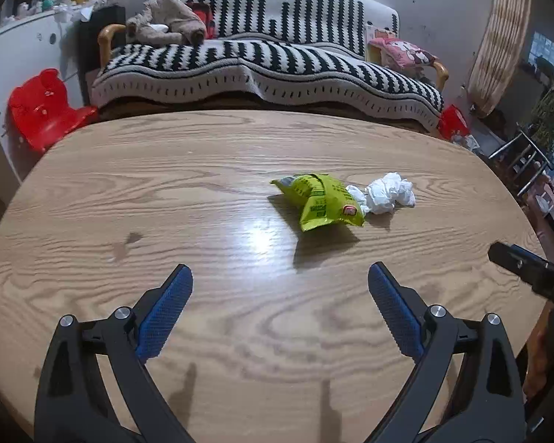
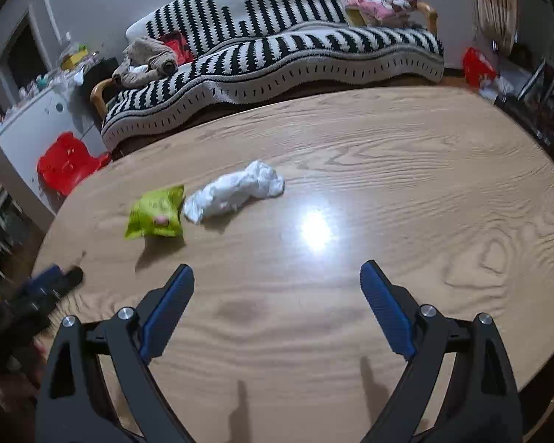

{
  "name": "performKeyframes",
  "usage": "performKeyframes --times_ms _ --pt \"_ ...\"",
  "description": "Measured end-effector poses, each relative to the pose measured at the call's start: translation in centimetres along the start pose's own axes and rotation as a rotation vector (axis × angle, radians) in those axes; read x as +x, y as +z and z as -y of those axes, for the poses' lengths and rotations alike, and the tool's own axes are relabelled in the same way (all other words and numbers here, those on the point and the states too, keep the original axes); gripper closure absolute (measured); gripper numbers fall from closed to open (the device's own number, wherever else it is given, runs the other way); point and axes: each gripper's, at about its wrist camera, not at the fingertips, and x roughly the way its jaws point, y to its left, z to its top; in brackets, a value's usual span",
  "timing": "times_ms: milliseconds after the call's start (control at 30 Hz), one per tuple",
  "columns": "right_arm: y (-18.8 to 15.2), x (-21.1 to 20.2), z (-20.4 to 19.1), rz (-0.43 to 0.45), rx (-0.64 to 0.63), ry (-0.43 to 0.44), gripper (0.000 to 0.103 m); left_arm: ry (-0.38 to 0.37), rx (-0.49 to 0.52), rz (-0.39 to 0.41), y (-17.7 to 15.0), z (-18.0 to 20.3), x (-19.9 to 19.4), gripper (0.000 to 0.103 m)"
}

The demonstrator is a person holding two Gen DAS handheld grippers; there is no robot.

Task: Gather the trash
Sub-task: 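Return both tools to the table over the chip bag and tissue, then grasp the yellow-green chip bag with the left tool while the right tool grasps the white tissue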

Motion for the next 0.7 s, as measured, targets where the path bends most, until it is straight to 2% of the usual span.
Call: performKeyframes --times_ms 133,333,500,600,633,667,700 --pt "2.9 3.7 -0.5 -0.050 0.064 0.082 0.015 0.005 0.044 -0.022 1.4 1.9 3.4 0.010" --pt "6.5 9.7 -2.4 -0.136 0.058 0.108 0.015 0.037 0.102 -0.028 2.9 4.3 7.5 0.010" --pt "8.1 13.9 -3.2 -0.208 0.045 0.107 0.016 0.002 0.061 -0.045 3.8 4.6 9.8 0.010" --pt "8.5 15.0 -3.9 -0.202 -0.002 0.071 0.029 0.019 0.058 -0.053 3.7 4.7 11.0 0.011" --pt "8.4 15.2 -4.3 -0.197 -0.033 0.054 0.046 0.006 0.047 -0.062 3.6 4.6 11.4 0.016" --pt "8.3 15.3 -4.4 -0.194 -0.051 0.049 0.054 -0.006 0.041 -0.067 3.6 4.5 11.6 0.028" --pt "8.2 15.3 -4.4 -0.190 -0.062 0.051 0.062 -0.009 0.039 -0.071 3.6 4.4 11.8 0.034"
